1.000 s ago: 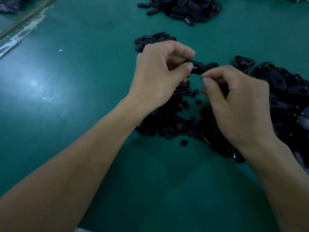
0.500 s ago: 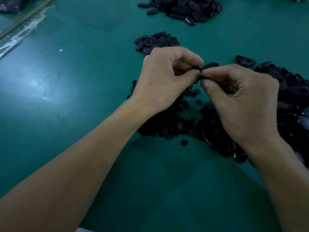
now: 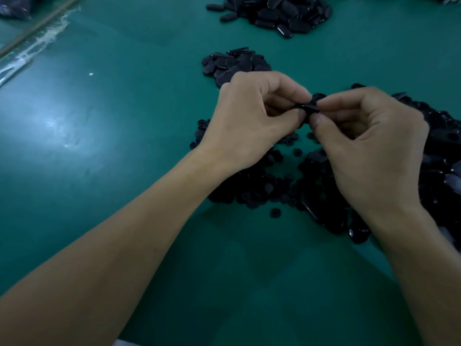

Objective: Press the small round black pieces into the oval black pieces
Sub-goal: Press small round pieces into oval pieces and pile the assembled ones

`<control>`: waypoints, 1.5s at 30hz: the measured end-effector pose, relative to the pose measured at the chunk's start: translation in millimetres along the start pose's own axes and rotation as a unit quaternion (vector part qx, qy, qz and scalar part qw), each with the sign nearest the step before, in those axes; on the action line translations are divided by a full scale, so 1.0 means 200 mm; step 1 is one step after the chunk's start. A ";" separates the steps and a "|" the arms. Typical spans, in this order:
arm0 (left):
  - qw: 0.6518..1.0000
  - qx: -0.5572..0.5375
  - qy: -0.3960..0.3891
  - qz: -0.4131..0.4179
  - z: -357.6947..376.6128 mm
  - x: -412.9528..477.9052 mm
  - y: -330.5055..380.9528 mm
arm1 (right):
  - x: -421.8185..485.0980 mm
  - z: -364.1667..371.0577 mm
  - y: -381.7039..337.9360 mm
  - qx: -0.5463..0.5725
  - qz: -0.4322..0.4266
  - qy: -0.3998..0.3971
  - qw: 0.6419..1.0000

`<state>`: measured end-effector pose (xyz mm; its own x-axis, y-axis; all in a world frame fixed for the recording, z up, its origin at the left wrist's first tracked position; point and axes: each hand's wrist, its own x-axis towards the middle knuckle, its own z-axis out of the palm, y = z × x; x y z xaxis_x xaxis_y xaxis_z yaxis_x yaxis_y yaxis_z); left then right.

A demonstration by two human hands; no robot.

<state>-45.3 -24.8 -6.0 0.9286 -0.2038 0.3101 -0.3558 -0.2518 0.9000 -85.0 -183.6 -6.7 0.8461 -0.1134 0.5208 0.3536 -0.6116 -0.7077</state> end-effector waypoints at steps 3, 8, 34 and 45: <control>1.000 0.006 -0.003 0.008 0.01 0.00 0.00 | 0.00 0.00 0.01 0.006 0.008 -0.010 1.000; 1.000 0.001 -0.003 0.016 0.01 0.00 0.00 | 0.00 0.00 0.01 0.021 0.018 -0.013 1.000; 0.996 0.071 0.001 0.058 0.02 -0.02 0.02 | 0.00 -0.01 -0.03 0.031 0.056 -0.014 0.998; 0.986 0.135 0.022 0.090 0.01 -0.01 -0.01 | -0.02 0.00 -0.04 0.030 0.017 -0.020 0.999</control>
<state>-46.3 -24.8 -9.0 0.8493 -0.2290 0.4756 -0.5251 -0.4599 0.7161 -90.7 -177.4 -2.2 0.8729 -0.1012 0.4773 0.3468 -0.5593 -0.7529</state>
